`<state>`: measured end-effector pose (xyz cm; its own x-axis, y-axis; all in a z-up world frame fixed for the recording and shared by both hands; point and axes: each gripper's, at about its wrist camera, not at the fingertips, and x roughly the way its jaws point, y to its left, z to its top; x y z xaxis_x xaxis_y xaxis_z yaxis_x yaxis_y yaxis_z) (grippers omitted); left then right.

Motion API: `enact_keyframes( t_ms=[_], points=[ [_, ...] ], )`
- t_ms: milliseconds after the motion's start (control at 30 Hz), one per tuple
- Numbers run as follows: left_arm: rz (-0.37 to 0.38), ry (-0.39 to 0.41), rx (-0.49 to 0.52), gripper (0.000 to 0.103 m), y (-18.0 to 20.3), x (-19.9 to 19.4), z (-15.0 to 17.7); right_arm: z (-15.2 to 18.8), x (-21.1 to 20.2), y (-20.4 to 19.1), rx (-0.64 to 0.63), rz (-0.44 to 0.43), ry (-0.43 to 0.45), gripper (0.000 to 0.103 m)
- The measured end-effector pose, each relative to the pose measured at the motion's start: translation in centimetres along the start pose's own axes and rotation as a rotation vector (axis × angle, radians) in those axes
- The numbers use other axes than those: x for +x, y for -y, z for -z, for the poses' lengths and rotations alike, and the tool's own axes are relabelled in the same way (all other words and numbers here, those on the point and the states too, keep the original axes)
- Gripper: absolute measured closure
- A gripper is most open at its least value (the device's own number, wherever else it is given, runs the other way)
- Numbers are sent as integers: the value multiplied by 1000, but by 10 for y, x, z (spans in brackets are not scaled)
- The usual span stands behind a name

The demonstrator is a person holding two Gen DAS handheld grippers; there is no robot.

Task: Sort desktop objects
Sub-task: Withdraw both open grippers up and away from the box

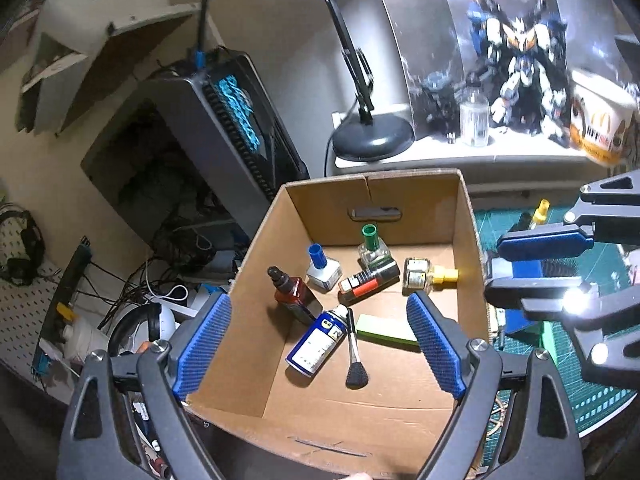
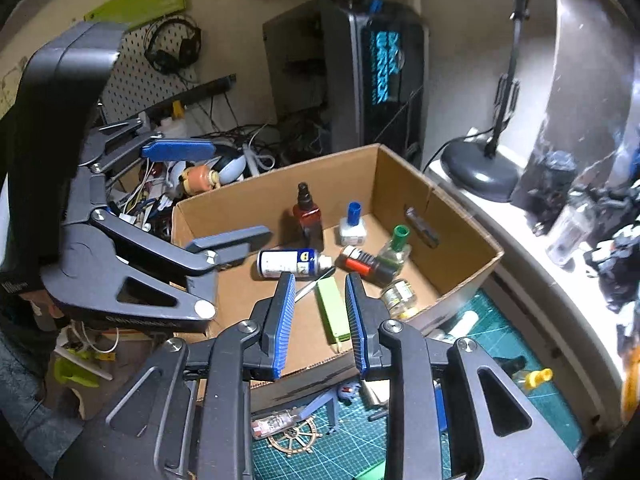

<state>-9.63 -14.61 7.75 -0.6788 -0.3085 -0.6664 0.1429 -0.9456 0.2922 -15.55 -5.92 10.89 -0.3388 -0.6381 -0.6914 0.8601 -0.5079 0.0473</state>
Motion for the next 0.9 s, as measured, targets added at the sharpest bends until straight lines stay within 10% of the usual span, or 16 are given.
enact_keyframes(
  t_ms=[133, 900],
  points=[
    [-6, 71, -47, 0, -5, -27, 7, 8, -25, -6, 6, -2, 48, 78],
    [-81, 362, -174, 0, 18, -127, 102, 114, -129, -48, 38, 91, 190, 76]
  ],
)
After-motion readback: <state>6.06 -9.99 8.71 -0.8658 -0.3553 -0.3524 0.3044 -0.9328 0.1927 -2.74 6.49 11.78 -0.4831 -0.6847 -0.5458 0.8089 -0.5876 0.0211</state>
